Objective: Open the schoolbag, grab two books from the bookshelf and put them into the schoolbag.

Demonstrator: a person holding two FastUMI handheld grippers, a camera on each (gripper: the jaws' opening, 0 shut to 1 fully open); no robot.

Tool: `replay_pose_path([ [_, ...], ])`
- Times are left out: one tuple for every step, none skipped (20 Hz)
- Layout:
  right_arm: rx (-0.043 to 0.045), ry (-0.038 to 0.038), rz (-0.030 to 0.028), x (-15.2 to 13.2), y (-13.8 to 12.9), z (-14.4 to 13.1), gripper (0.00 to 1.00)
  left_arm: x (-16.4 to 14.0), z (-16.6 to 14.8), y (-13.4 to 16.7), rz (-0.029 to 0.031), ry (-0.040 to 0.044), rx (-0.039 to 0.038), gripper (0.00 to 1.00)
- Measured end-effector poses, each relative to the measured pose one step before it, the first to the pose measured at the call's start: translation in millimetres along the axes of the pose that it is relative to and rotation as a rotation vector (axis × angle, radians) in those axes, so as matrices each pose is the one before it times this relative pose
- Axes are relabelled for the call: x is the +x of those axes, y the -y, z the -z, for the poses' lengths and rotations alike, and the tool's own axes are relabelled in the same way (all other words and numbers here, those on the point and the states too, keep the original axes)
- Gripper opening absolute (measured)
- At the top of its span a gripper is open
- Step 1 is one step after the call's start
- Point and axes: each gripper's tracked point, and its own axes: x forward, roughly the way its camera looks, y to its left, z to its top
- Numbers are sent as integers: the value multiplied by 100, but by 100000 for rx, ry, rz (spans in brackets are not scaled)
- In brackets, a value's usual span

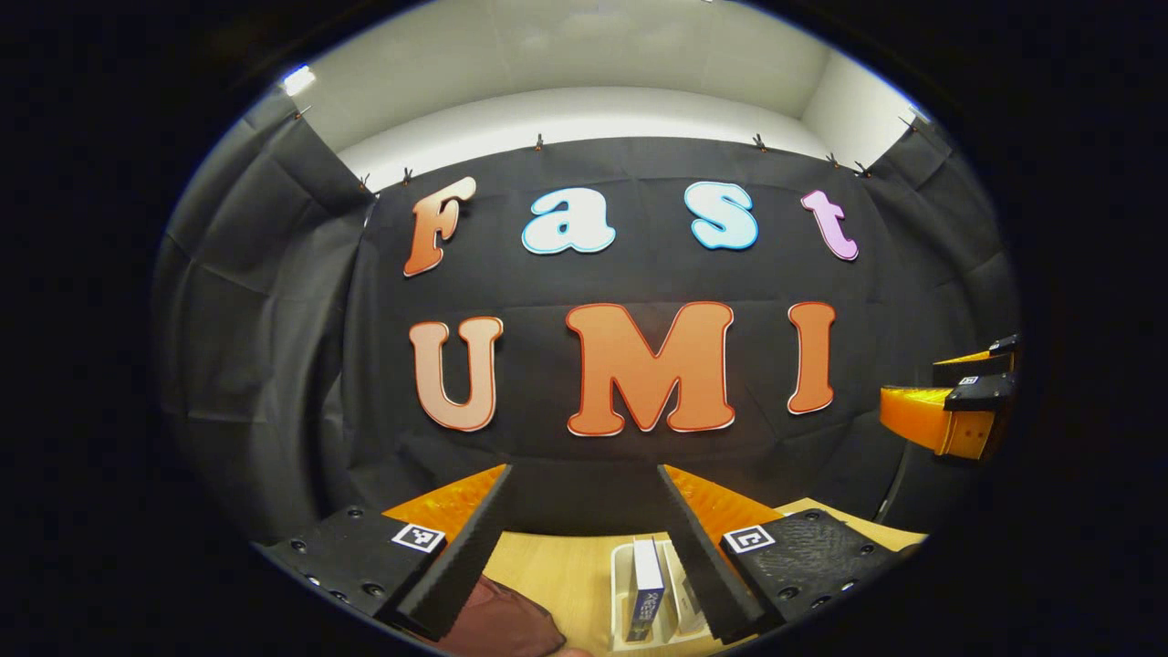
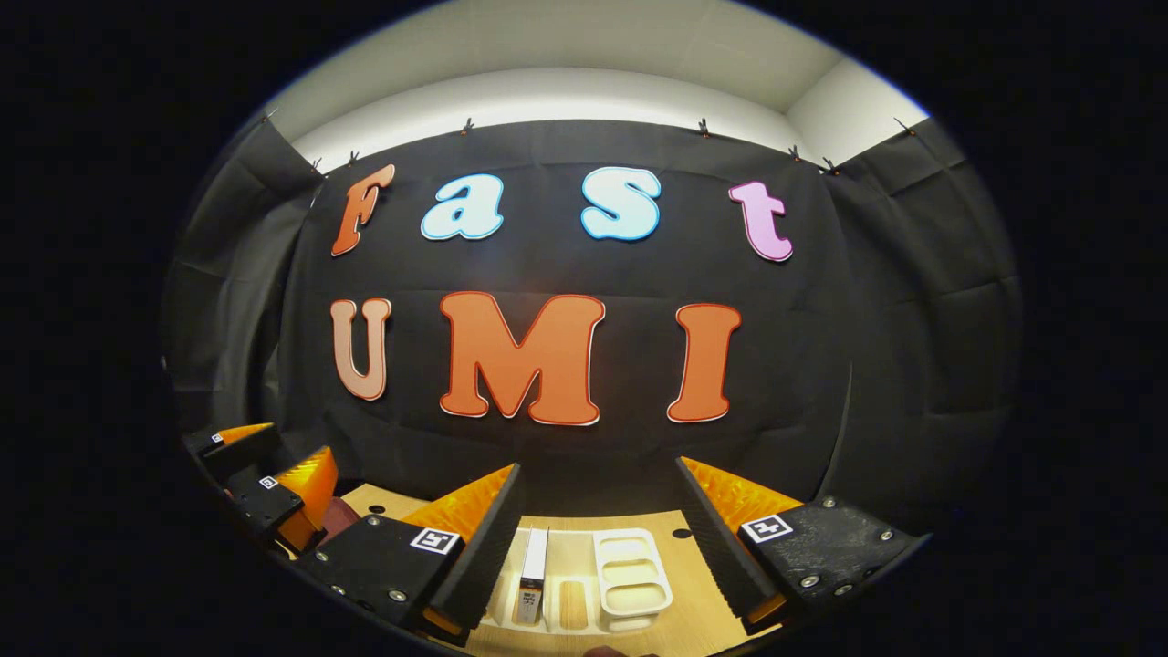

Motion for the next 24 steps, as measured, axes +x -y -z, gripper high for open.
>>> replay_pose_path([
  [257, -579, -1181, 203, -248, 342, 96, 103, 448, 200, 130, -24, 1344, 94],
  [108, 9, -1078, 170, -283, 252, 96, 11, 493, -347, -1333, -506, 929, 94],
  [79, -381, -945, 169, -151, 336, 96, 117, 702, -147, -491, -1659, 653, 95],
  [-228, -463, -1112, 152, -171, 398, 96, -35, 815, -105, -349, -2047, 714, 95],
  [-131, -745, -1097, 207, -190, 505, 96, 78, 604, -380, -1293, -1628, 1426, 96],
  [-34, -805, -1476, 156, -198, 446, 96, 74, 607, -268, -816, -1460, 1437, 96],
  [275, -950, -1713, 138, -210, 460, 96, -30, 888, 14, -323, -1909, 1666, 96],
  [285, -1054, -1866, 116, -24, 449, 96, 102, 1238, -73, -497, -2619, 2011, 96],
  [208, -962, -1455, 139, 42, 462, 96, 49, 1282, 5, -650, -2626, 2724, 100],
  [125, -725, -1348, 163, 127, 381, 96, -105, 1359, -258, -1457, -2959, 3541, 100],
  [60, -675, -1393, 83, 188, 394, 96, -87, 1313, -15, -531, -2377, 3029, 100],
  [126, -488, -1084, 171, 367, 288, 96, -99, 1326, 230, -454, -2452, 3529, 100],
  [285, -342, -1149, 19, 354, 311, 96, -145, 1685, 146, -661, -2681, 3948, 100],
  [203, -65, -1021, 118, 388, 294, 96, 58, 1653, 143, -516, -3277, 5048, 96],
  [230, -168, -1123, 124, 232, 227, 96, -163, 1384, 237, -212, -2085, 4871, 100],
  [-86, -707, -305, 176, 347, 305, 96, 20, 1277, 542, 793, -2114, 4349, 96],
  [-268, -643, 133, 149, 339, 292, 96, 143, 1130, 500, 1148, -1215, 4040, 95],
  [-407, -229, 1204, 163, 365, 196, 96, 299, 1159, 736, 1535, -1069, 4185, 96],
  [-13, 397, 1795, 111, 143, -35, 96, 295, 1427, 572, 1637, -1541, 4370, 96],
  [-131, 357, 2383, 22, 169, 55, 96, 356, 1285, 858, 2523, -1003, 3093, 95],
  [-256, 263, 3109, 206, 273, 159, 96, 244, 1466, 737, 3031, -1541, 3210, 95],
  [-205, -296, 3038, 330, 127, 259, 96, 464, 1284, 838, 2843, -1204, 3417, 95],
  [-242, -1414, 2967, 319, -72, 388, 96, 375, 1525, 680, 2746, -2109, 3078, 95],
  [283, -1477, 1728, 65, -347, 340, 96, 414, 1500, 726, 2438, -2210, 2661, 95],
])
